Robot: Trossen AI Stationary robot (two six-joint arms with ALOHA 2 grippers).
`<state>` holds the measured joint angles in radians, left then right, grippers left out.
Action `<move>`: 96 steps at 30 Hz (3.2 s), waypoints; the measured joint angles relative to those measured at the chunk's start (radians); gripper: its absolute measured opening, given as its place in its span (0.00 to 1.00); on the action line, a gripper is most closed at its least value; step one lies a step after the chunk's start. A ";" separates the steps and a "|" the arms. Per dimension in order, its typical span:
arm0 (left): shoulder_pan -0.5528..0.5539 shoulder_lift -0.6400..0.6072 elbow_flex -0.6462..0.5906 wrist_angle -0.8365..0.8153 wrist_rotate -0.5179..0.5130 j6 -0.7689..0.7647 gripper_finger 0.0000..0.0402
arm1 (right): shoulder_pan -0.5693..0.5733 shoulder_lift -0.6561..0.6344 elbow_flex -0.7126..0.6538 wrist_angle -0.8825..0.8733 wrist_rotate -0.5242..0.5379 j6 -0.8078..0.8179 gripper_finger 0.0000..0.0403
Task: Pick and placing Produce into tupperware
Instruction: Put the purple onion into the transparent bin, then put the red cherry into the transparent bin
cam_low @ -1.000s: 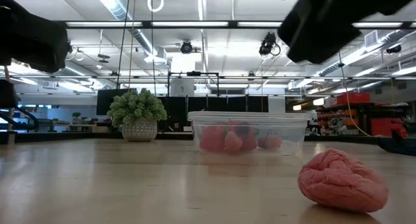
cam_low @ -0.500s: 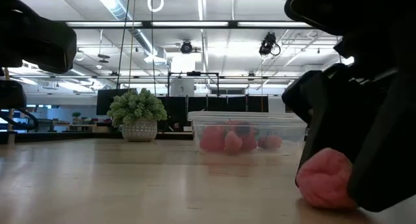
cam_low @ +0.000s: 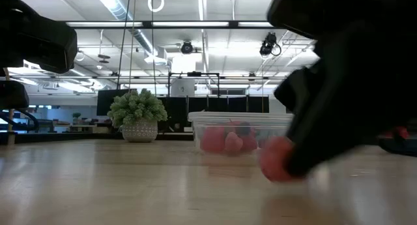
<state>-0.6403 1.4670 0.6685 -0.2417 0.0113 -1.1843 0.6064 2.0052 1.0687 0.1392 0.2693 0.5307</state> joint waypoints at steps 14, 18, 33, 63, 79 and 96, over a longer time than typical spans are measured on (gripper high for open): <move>0.005 0.000 -0.001 0.032 -0.007 0.001 0.57 | -0.157 -0.354 0.002 -0.457 0.208 -0.058 0.22; 0.014 0.000 -0.001 0.061 -0.014 0.004 0.57 | -0.232 -0.365 0.002 -0.544 0.161 -0.036 0.25; 0.026 0.000 -0.001 0.094 -0.018 0.000 0.55 | -0.384 -0.301 0.002 -0.582 0.095 0.023 0.41; -0.026 0.161 0.000 0.344 -0.044 -0.026 0.53 | -0.409 -0.319 0.002 -0.562 0.111 0.025 0.41; -0.026 0.192 0.002 0.350 -0.044 -0.014 0.46 | -0.408 -0.319 0.002 -0.561 0.126 0.025 0.41; -0.025 0.196 0.000 0.341 -0.091 0.089 0.19 | -0.408 -0.319 0.002 -0.561 0.127 0.024 0.41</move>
<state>-0.6658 1.6627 0.6688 0.0998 -0.0793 -1.0949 0.1986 1.6867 1.0706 -0.4217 0.3962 0.5549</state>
